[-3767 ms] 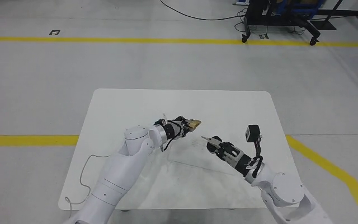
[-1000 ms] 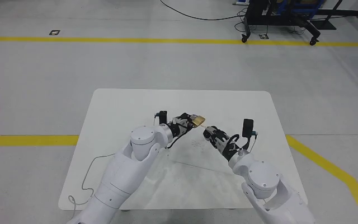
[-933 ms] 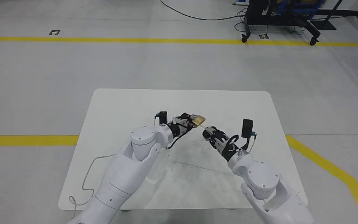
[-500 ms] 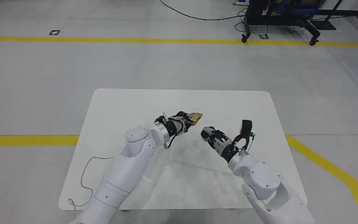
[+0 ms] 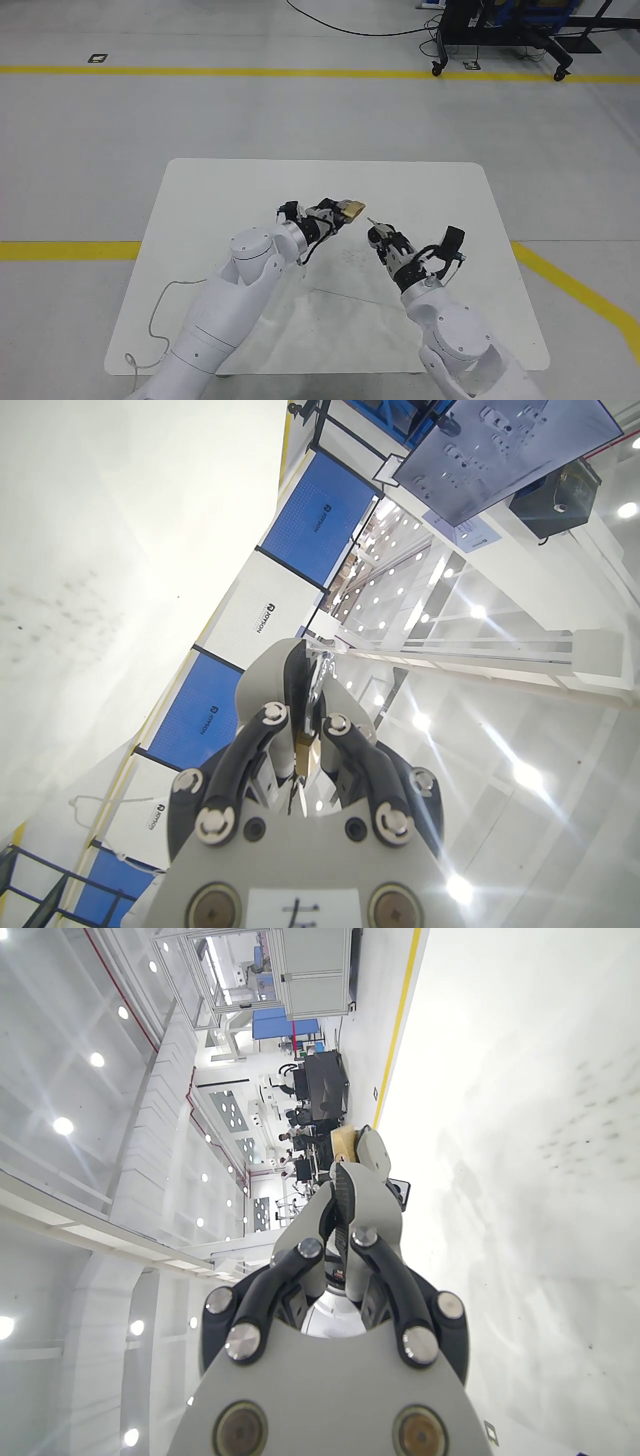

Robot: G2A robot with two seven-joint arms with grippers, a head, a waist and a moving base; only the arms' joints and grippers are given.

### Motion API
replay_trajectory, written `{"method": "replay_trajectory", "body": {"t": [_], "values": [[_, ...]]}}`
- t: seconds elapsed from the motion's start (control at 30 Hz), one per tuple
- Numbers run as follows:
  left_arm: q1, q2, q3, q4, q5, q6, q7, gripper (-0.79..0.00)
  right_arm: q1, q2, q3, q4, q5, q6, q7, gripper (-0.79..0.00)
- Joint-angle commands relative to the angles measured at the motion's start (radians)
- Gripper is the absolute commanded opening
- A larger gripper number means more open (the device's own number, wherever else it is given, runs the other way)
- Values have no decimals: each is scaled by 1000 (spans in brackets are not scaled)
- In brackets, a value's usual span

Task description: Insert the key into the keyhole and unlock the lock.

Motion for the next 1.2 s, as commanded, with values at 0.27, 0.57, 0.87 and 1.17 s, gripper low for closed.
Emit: {"method": "replay_trajectory", "body": {"t": [0.27,0.57,0.87,1.17], "values": [[6,-2,6,-7,25,-9,1,-785,37,-26,-81,17,-49,34,-91,-785],[10,2,7,-28,73,4,-10,-785,69,-44,-90,39,-56,68,-122,-785],[10,4,1,-39,104,11,-8,-785,86,-59,-89,58,-55,107,-126,-785],[-2,2,5,-32,125,7,-10,-785,93,-69,-82,57,-67,132,-103,-785]]}}
